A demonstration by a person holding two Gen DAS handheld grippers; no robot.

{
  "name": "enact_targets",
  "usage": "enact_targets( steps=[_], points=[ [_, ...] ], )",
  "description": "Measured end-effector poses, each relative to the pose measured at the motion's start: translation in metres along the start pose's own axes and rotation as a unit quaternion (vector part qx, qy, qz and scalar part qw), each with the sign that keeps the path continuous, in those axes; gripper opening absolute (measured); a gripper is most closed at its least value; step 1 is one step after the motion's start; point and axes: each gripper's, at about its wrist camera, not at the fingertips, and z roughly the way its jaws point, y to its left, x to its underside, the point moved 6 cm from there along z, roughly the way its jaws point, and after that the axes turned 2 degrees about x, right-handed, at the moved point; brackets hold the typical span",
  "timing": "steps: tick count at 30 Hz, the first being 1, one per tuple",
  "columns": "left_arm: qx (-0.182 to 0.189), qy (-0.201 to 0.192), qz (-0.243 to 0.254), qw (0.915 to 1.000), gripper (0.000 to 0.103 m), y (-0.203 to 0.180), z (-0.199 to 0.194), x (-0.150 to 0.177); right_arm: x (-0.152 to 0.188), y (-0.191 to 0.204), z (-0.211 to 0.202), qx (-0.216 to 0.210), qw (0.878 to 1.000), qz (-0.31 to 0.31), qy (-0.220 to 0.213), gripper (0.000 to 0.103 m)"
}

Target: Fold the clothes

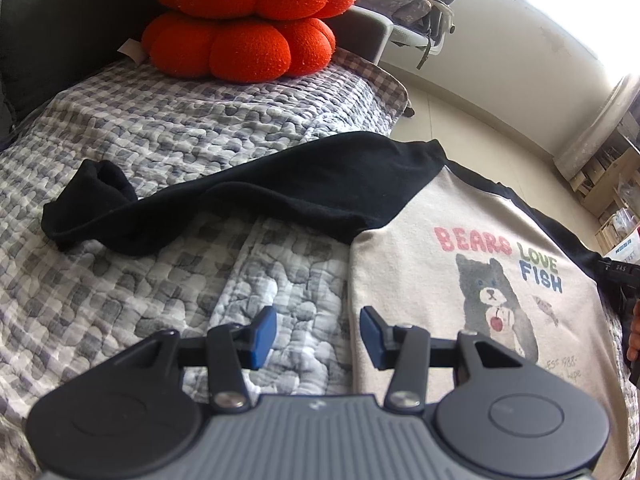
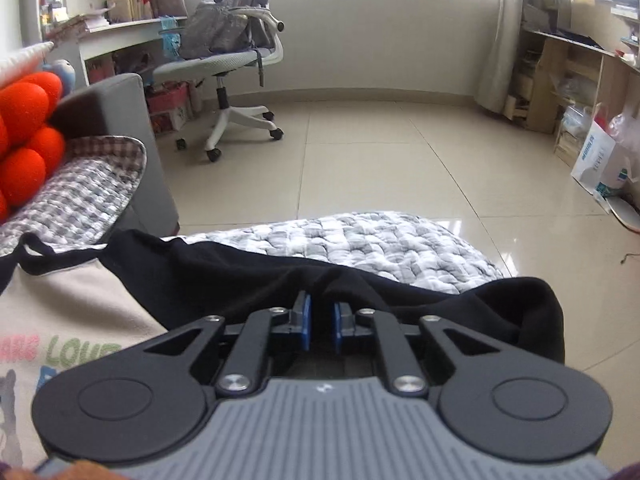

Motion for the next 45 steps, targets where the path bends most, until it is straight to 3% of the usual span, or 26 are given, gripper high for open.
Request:
enact_targets(
  steps=[8, 13, 27, 29, 34, 42, 43, 45],
  points=[
    [-0.002, 0.002, 0.002, 1.0, 0.047, -0.002, 0.001, 0.0, 0.002, -0.001, -0.003, -0.021, 1.0, 0.009, 0.02, 0.02],
    [-0.003, 0.001, 0.003, 1.0, 0.047, -0.001, 0.0, 0.001, 0.002, -0.018, -0.009, -0.034, 0.999, 0.028, 0.032, 0.034],
    [-0.009, 0.0, 0.008, 0.9999, 0.047, -0.001, 0.0, 0.0, 0.001, -0.086, -0.021, -0.043, 0.99, 0.128, 0.034, 0.033],
    [-0.008, 0.0, 0.008, 0.9999, 0.047, -0.001, 0.0, 0.001, 0.001, -0.097, -0.024, -0.011, 0.991, 0.134, 0.029, 0.053],
    [-0.006, -0.001, 0.014, 0.9999, 0.047, -0.003, -0.001, 0.001, 0.017, -0.124, -0.018, 0.038, 0.987, 0.146, 0.055, 0.054],
    [-0.027, -0.011, 0.011, 0.9995, 0.048, 0.002, 0.003, 0.0, 0.024, -0.137, -0.017, 0.03, 0.986, 0.153, 0.059, 0.053],
    [-0.024, -0.015, 0.011, 0.9995, 0.048, -0.001, 0.001, 0.0, 0.024, -0.137, -0.017, 0.029, 0.988, 0.143, 0.057, 0.052],
    [-0.012, -0.024, 0.016, 0.9995, 0.048, -0.008, -0.003, 0.0, 0.023, -0.14, -0.017, 0.029, 0.99, 0.13, 0.052, 0.03]
  ],
)
